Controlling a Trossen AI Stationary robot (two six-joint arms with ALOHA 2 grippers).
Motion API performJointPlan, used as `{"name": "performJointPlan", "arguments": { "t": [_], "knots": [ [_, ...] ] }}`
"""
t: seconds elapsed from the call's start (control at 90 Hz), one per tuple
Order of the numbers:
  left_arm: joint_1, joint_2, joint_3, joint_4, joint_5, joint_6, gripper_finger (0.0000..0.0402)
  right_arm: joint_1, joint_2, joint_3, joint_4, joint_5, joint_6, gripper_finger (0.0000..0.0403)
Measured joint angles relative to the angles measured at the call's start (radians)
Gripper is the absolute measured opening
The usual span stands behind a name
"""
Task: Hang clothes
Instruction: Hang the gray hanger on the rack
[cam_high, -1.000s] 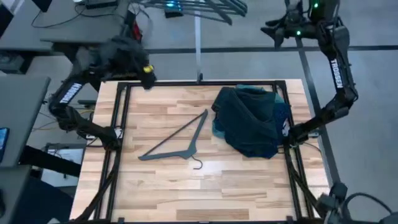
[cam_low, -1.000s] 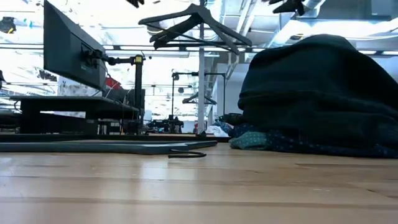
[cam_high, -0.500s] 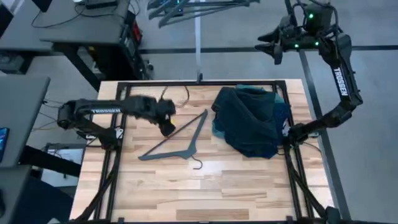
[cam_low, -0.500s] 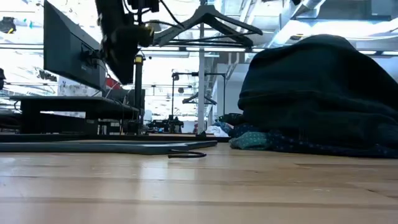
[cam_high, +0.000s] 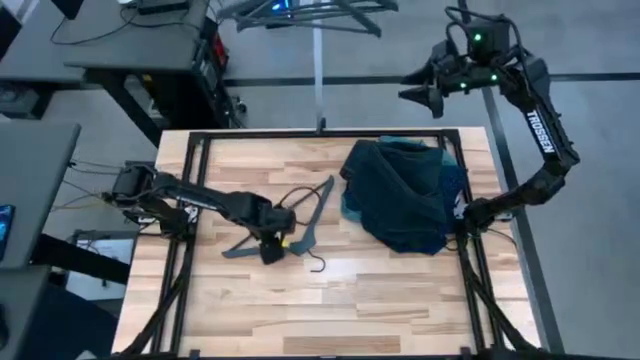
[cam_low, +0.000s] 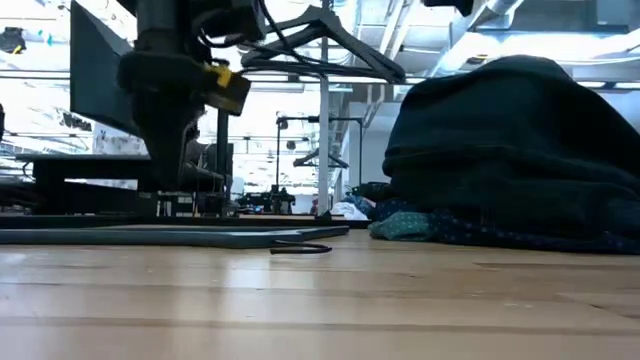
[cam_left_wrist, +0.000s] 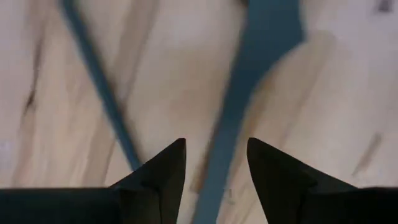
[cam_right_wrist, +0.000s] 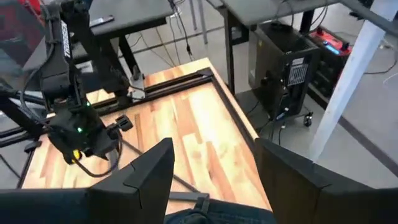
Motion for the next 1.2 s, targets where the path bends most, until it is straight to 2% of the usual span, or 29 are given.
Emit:
{"name": "performJointPlan", "arguments": {
  "t": [0.267,0.522,0.722,0.811,0.933,1.078,1.2],
  "knots": [
    [-0.006,0.024,-0.005,0.026,-0.001,0.063,0.0153,0.030,0.003,-0.007,-0.010,0.000,-0.026,0.0208],
    [-0.019,0.157,-0.005,0.104,0.047,0.077,0.0153,0.028,0.003,-0.006,-0.025,0.001,-0.027,0.0208],
    [-0.020,0.251,0.002,0.086,0.061,0.062,0.0150,0.028,0.003,-0.006,-0.024,0.001,-0.028,0.0208],
    [-0.018,0.271,0.012,0.056,0.089,0.063,0.0124,0.028,0.003,-0.006,-0.025,0.000,-0.038,0.0208],
    [-0.016,0.264,0.036,0.033,0.113,0.090,0.0043,0.028,0.003,-0.006,-0.024,0.001,-0.042,0.0208],
    [0.004,0.240,0.108,-0.070,0.146,0.109,0.0042,0.023,0.003,-0.006,-0.042,0.007,-0.046,0.0208],
    [0.043,0.137,0.202,-0.174,0.235,0.144,0.0042,0.006,0.004,-0.006,-0.072,0.008,-0.053,0.0208]
  ]
}}
